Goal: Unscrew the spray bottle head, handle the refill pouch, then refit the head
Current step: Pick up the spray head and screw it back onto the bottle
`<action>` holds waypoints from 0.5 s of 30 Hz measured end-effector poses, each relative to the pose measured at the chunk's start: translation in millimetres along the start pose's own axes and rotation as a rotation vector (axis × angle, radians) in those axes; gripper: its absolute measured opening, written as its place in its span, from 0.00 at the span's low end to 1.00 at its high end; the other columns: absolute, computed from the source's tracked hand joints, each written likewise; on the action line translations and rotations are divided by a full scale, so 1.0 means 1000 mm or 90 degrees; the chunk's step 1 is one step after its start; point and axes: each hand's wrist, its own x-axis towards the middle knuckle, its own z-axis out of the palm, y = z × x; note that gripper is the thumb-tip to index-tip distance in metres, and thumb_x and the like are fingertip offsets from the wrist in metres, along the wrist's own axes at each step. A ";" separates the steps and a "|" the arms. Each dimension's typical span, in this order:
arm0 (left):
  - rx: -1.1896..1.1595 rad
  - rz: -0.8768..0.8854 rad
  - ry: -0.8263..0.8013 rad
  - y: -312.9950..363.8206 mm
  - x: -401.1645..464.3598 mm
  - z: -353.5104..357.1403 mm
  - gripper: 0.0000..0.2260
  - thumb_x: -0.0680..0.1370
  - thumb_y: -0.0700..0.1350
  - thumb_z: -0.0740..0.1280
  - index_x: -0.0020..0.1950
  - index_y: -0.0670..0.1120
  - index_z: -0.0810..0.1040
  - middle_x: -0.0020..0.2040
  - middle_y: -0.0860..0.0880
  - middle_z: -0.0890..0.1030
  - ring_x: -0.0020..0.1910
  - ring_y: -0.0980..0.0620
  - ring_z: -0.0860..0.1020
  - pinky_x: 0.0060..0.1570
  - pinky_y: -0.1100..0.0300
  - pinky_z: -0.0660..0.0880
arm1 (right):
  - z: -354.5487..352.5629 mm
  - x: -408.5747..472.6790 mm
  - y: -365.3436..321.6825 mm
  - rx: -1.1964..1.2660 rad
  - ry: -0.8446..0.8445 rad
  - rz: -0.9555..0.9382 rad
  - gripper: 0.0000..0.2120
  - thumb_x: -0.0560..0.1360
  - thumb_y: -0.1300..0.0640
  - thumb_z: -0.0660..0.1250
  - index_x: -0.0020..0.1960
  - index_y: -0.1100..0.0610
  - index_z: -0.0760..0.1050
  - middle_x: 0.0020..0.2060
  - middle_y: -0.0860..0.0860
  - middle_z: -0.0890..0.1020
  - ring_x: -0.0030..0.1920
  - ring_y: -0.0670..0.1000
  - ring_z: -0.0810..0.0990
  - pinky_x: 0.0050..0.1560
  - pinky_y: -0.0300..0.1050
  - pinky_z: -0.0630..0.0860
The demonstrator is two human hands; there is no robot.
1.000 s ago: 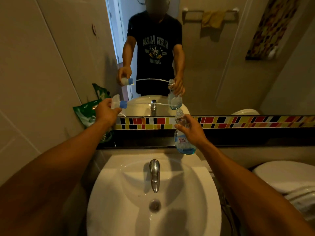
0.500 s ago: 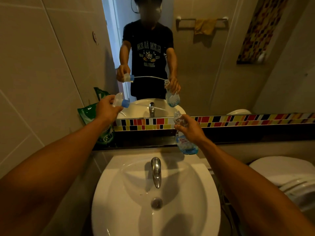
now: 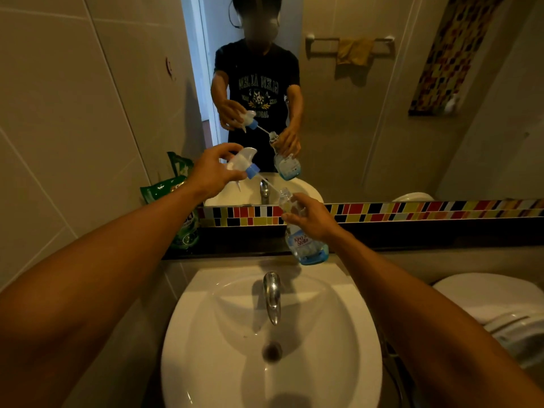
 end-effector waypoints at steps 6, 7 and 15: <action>-0.016 0.036 -0.048 0.009 -0.003 0.017 0.27 0.71 0.39 0.78 0.69 0.48 0.77 0.53 0.46 0.78 0.52 0.48 0.76 0.46 0.64 0.74 | 0.008 0.007 -0.017 0.010 -0.015 -0.021 0.21 0.79 0.49 0.74 0.69 0.52 0.74 0.59 0.51 0.82 0.58 0.52 0.82 0.54 0.50 0.81; -0.019 0.036 -0.048 0.009 -0.004 0.019 0.27 0.71 0.39 0.78 0.69 0.49 0.77 0.53 0.47 0.78 0.52 0.48 0.76 0.46 0.64 0.73 | 0.010 0.007 -0.018 0.015 -0.017 -0.025 0.21 0.79 0.50 0.74 0.69 0.52 0.74 0.59 0.51 0.82 0.58 0.52 0.82 0.54 0.49 0.80; -0.053 0.035 -0.070 -0.006 -0.012 0.031 0.27 0.70 0.41 0.79 0.66 0.56 0.78 0.54 0.47 0.80 0.55 0.47 0.79 0.54 0.46 0.81 | 0.026 0.007 -0.022 0.014 -0.018 -0.035 0.23 0.80 0.49 0.73 0.72 0.52 0.73 0.62 0.53 0.83 0.59 0.54 0.82 0.57 0.54 0.81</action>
